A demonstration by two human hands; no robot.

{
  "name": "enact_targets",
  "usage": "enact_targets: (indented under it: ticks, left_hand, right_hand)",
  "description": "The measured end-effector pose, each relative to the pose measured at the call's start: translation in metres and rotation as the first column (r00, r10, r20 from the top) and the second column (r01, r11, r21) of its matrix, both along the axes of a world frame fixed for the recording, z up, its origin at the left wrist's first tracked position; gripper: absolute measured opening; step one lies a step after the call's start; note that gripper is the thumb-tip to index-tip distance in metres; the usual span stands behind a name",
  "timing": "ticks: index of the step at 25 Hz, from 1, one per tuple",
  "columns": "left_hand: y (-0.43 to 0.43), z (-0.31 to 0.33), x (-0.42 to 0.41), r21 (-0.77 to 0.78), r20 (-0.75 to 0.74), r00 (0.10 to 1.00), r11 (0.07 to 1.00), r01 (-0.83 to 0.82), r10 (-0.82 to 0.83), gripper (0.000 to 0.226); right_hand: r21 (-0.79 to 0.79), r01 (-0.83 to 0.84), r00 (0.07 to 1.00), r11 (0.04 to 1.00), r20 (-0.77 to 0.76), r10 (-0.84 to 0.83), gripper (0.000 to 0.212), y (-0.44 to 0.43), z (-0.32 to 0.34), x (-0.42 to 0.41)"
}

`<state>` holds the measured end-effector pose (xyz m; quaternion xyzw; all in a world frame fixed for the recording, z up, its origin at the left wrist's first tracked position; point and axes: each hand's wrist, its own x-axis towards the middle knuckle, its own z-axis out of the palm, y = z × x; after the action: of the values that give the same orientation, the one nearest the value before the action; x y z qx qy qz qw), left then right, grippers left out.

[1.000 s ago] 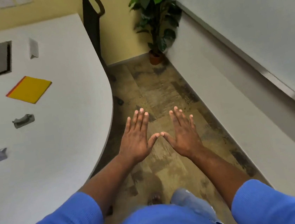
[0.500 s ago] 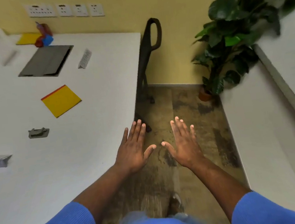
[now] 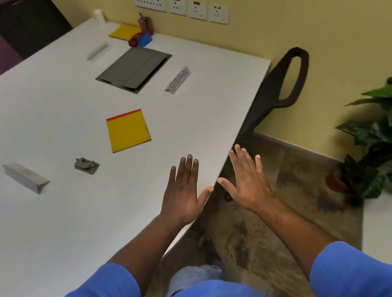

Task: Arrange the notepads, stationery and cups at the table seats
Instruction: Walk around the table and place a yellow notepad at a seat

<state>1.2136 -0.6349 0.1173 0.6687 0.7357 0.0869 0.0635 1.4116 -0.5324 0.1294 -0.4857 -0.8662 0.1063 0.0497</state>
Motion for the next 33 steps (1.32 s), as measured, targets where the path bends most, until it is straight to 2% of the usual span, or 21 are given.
enact_targets:
  ticks: [8, 12, 17, 21, 26, 33]
  left_hand:
    - [0.087, -0.014, -0.074, -0.003, 0.027, 0.974, 0.974, -0.226, 0.226, 0.083]
    - [0.105, -0.021, -0.118, -0.06, 0.039, 0.905, 0.905, -0.421, 0.423, 0.085]
    - [0.115, -0.035, -0.165, -0.147, 0.015, 0.808, 0.8, -0.581, 0.589, 0.084]
    - [0.136, -0.047, -0.197, -0.214, 0.0, 0.735, 0.718, -0.663, 0.678, 0.086]
    - [0.167, -0.061, -0.222, -0.242, 0.027, 0.678, 0.663, -0.709, 0.735, 0.091]
    - [0.19, -0.105, -0.266, -0.327, 0.098, 0.601, 0.596, -0.733, 0.793, 0.092]
  right_hand:
    - [0.007, -0.247, 0.969, 0.969, -0.007, 0.247, 0.088, 0.122, -0.014, -0.089]
    - [-0.015, -0.432, 0.902, 0.902, -0.019, 0.431, 0.087, 0.17, -0.029, -0.149]
    - [-0.06, -0.599, 0.801, 0.799, -0.064, 0.596, 0.087, 0.212, -0.057, -0.226]
    - [-0.159, -0.65, 0.758, 0.743, -0.062, 0.649, 0.087, 0.24, -0.082, -0.281]
    - [-0.217, -0.693, 0.707, 0.688, -0.021, 0.707, 0.089, 0.258, -0.11, -0.32]
    - [-0.309, -0.65, 0.734, 0.694, -0.019, 0.679, 0.093, 0.274, -0.137, -0.377]
